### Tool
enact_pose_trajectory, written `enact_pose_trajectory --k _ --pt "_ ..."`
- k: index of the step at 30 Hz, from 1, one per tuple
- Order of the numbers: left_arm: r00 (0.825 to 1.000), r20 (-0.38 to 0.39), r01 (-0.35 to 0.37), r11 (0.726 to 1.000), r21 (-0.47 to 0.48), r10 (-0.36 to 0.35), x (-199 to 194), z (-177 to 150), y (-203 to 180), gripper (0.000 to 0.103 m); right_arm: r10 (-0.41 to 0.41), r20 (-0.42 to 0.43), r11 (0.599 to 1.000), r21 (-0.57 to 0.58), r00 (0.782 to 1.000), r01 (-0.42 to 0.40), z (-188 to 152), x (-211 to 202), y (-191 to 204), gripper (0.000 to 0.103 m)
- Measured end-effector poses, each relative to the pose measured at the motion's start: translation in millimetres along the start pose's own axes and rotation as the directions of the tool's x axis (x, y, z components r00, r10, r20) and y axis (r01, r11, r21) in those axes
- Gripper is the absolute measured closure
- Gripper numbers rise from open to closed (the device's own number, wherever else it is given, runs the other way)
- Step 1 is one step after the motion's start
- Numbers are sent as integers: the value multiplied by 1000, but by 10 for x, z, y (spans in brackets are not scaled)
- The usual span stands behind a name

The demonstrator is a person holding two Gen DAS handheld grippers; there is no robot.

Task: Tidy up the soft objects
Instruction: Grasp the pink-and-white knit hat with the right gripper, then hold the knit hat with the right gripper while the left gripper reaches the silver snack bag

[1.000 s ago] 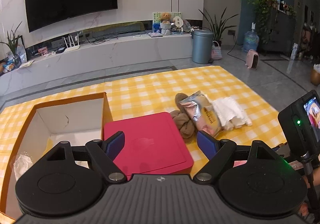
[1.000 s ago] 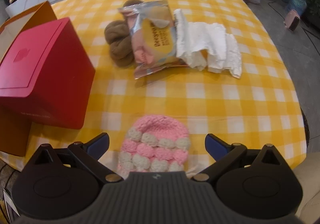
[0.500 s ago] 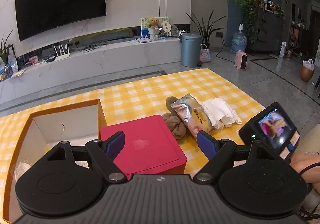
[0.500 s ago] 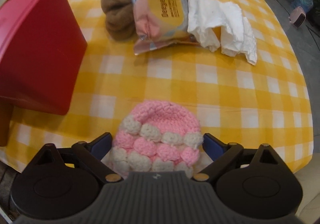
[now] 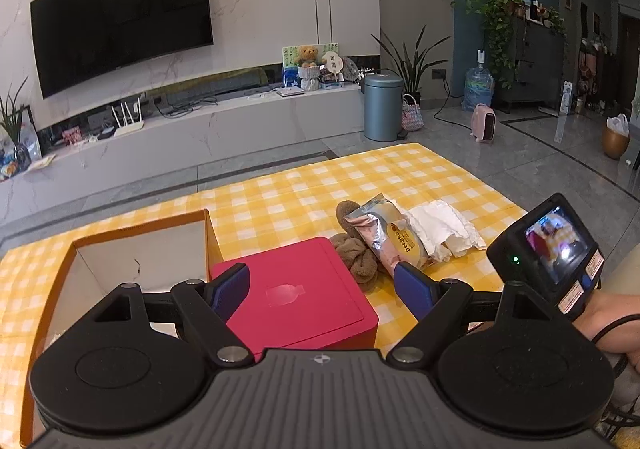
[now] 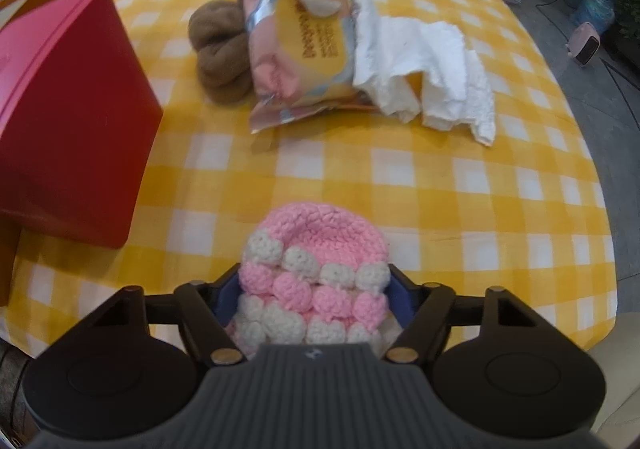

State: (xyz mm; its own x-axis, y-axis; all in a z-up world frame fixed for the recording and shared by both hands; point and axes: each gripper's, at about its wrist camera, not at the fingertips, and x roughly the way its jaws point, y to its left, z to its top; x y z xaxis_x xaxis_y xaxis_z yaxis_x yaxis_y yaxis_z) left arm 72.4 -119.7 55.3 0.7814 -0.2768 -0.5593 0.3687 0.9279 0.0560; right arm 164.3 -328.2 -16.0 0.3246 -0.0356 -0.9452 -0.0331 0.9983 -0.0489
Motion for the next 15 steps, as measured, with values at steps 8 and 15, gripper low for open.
enact_pose_trajectory --k 8,15 --pt "995 -39 94 992 87 -91 129 127 -182 7 71 139 992 90 988 -84 38 -251 -288 38" --pt "974 -176 161 984 76 -146 627 328 -474 7 70 251 949 282 965 -142 63 -408 -750 37"
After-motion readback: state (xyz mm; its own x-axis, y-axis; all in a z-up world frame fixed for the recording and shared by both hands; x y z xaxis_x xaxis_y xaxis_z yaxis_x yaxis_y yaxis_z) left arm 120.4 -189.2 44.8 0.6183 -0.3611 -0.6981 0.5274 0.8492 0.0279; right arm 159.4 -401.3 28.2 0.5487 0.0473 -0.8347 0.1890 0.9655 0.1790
